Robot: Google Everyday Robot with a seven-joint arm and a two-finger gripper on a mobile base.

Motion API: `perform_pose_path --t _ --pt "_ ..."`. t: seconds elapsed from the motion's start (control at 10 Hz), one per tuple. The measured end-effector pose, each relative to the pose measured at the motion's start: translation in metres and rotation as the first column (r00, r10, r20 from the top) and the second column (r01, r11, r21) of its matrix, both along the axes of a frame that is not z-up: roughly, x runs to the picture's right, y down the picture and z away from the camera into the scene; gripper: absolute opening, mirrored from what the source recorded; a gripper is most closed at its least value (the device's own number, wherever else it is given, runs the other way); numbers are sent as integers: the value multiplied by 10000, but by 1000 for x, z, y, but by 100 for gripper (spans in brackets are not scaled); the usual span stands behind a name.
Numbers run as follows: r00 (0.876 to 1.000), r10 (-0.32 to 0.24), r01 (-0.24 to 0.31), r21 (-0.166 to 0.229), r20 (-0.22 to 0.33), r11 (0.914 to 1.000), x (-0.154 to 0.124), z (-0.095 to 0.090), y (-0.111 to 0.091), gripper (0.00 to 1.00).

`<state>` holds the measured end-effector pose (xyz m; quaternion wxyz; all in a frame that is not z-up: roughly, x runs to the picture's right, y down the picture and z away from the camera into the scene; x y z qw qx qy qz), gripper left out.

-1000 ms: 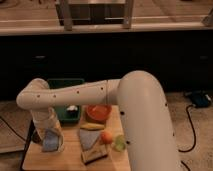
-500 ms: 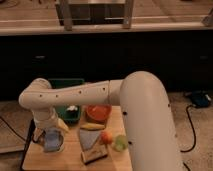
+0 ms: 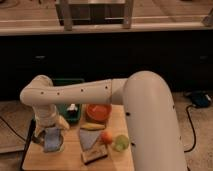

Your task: Place sponge in paper cup

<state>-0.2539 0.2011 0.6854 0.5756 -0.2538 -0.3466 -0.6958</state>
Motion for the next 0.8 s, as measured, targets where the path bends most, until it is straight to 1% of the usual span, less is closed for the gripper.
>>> perform_pose_path --t 0.2,0.8 --pt "10000 66 -66 96 -36 9999 1 0 -10 80" --pt "9999 86 -86 132 -52 9999 2 0 -11 80"
